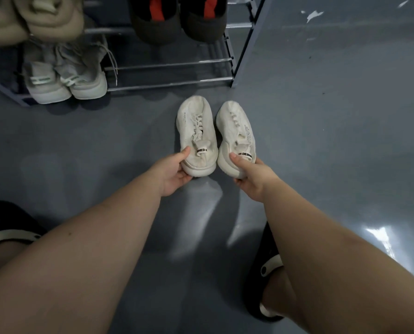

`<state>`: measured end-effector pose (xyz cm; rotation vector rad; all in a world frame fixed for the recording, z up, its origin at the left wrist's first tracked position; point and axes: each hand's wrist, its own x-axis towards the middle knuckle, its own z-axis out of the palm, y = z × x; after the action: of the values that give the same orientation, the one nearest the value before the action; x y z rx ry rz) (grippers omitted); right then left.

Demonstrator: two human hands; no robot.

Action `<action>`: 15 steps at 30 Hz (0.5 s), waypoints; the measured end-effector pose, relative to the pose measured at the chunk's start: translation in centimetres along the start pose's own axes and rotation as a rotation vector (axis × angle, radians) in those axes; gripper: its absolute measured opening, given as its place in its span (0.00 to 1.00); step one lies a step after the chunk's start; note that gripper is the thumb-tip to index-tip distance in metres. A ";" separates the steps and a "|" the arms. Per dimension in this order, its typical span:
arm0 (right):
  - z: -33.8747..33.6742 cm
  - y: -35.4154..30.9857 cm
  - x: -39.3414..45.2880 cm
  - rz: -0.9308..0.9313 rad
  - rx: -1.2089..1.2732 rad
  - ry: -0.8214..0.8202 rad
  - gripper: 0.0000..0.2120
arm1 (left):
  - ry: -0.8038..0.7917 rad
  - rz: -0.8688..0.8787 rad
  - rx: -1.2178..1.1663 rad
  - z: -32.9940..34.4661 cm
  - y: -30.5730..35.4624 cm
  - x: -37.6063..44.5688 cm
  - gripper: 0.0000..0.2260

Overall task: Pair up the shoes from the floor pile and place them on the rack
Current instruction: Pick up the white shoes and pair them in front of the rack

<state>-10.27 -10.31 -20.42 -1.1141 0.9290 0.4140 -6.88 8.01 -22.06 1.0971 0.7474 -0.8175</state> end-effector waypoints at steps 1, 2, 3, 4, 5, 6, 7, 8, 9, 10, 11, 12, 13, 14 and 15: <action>0.1 0.1 -0.5 0.007 0.007 -0.026 0.19 | -0.014 -0.010 -0.023 -0.4 0.1 -0.6 0.10; 0.2 0.1 -1.0 0.012 0.017 -0.049 0.18 | -0.028 -0.015 -0.038 -0.9 0.2 -1.2 0.11; 0.4 0.2 -1.4 0.016 0.030 -0.064 0.18 | -0.039 -0.017 -0.044 -1.3 0.3 -1.8 0.11; 0.5 0.2 -1.9 0.018 0.042 -0.078 0.18 | -0.047 -0.016 -0.050 -1.7 0.4 -2.4 0.10; 0.8 0.3 -2.4 0.012 0.043 -0.087 0.18 | -0.052 -0.011 -0.058 -2.1 0.5 -3.0 0.09; 1.0 0.3 -2.9 0.002 0.035 -0.092 0.19 | -0.055 -0.001 -0.068 -2.4 0.6 -3.6 0.08; 1.3 0.4 -3.6 -0.018 0.022 -0.103 0.20 | -0.059 0.015 -0.081 -2.7 0.7 -4.3 0.08; 1.6 0.4 -3.9 -0.037 0.015 -0.112 0.20 | -0.063 0.023 -0.095 -2.9 0.8 -4.7 0.08; 1.9 0.4 -4.1 -0.054 0.011 -0.120 0.21 | -0.065 0.026 -0.110 -3.0 0.9 -4.9 0.08; 2.3 0.3 -4.4 -0.078 0.007 -0.131 0.21 | -0.066 0.036 -0.128 -3.2 1.0 -5.3 0.08; 2.8 0.2 -4.8 -0.101 -0.002 -0.145 0.22 | -0.066 0.047 -0.145 -3.4 1.2 -5.6 0.08; 3.2 0.0 -4.9 -0.124 -0.017 -0.158 0.23 | -0.065 0.058 -0.157 -3.6 1.4 -5.9 0.07; 3.7 -0.4 -5.0 -0.146 -0.031 -0.174 0.24 | -0.064 0.069 -0.166 -3.8 1.7 -6.0 0.07; 4.1 -0.8 -5.0 -0.168 -0.049 -0.191 0.24 | -0.063 0.081 -0.171 -4.0 2.1 -6.1 0.08; 4.7 -1.1 -5.0 -0.188 -0.076 -0.203 0.24 | -0.063 0.094 -0.172 -4.2 2.5 -6.2 0.09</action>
<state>-10.37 -5.85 -15.11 -1.1929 0.6288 0.4020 -8.31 13.78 -16.92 0.9405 0.6949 -0.6921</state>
